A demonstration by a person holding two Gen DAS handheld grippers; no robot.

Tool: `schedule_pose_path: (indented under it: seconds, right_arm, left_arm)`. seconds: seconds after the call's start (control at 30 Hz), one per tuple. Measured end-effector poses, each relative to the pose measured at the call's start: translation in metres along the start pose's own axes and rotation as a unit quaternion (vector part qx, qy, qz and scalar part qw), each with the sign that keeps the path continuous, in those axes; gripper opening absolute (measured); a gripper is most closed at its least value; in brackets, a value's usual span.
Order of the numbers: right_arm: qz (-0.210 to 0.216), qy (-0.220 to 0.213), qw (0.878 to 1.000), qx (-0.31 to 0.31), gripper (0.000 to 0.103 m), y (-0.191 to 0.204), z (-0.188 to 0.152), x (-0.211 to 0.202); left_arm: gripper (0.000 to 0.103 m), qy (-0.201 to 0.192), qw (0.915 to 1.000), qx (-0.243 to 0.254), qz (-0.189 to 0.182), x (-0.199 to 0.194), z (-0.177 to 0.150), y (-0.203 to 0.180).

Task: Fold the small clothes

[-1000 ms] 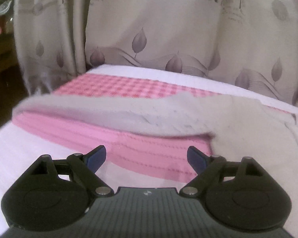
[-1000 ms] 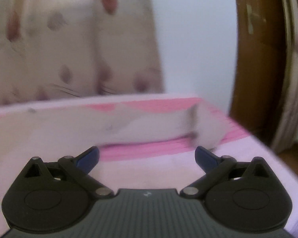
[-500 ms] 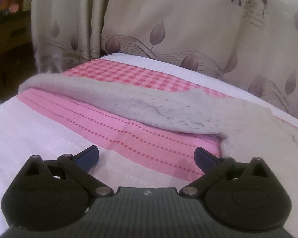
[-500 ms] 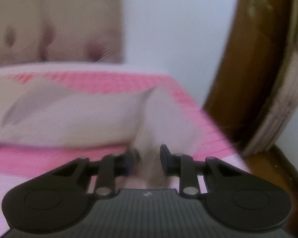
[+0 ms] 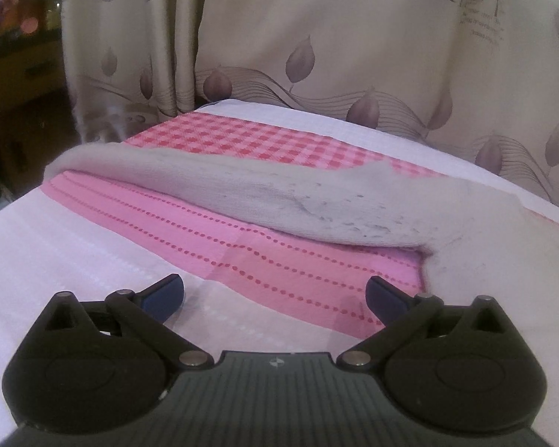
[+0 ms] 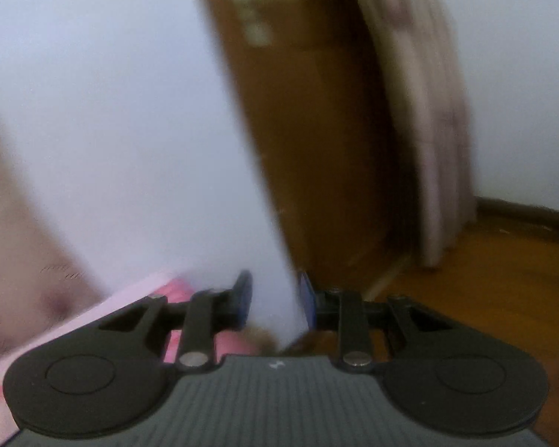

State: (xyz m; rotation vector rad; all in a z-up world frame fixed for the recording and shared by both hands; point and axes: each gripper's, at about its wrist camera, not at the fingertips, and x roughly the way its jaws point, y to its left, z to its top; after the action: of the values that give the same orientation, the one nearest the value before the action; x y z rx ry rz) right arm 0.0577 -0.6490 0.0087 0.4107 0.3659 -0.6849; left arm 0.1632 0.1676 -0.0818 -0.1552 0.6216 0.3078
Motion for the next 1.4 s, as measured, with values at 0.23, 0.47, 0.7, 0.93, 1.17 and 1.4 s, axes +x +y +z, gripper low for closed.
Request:
schedule_pose_path:
  seconds: [0.23,0.47,0.7,0.93,1.17,1.4]
  right_arm:
    - [0.1,0.016,0.979,-0.176,0.093,0.063,-0.1,-0.059]
    - [0.082,0.098,0.939,-0.321,0.074,0.104,-0.14,-0.017]
    - [0.044,0.111,0.96,-0.255,0.023,0.081,-0.106,0.024]
    - [-0.021,0.049,0.995,-0.089,0.022,0.026,-0.014,0.075]
    - [0.027,0.03,0.997,0.062,0.04,-0.032,-0.006,0.072]
    - [0.094,0.064,0.993,-0.014,0.096,-0.039,-0.058,0.037]
  left_arm:
    - [0.103,0.005,1.0,0.0,0.003,0.001,0.001,-0.002]
    - [0.103,0.009,0.9999,0.002,0.011,0.002,0.001,-0.004]
    - [0.103,0.016,0.9995,0.014,0.025,0.004,0.001,-0.009]
    - [0.103,0.02,0.9986,0.027,0.04,0.005,0.0,-0.013]
    - [0.103,0.02,0.9987,0.025,0.041,0.004,0.0,-0.013]
    - [0.103,0.02,0.9986,0.025,0.041,0.005,0.0,-0.014]
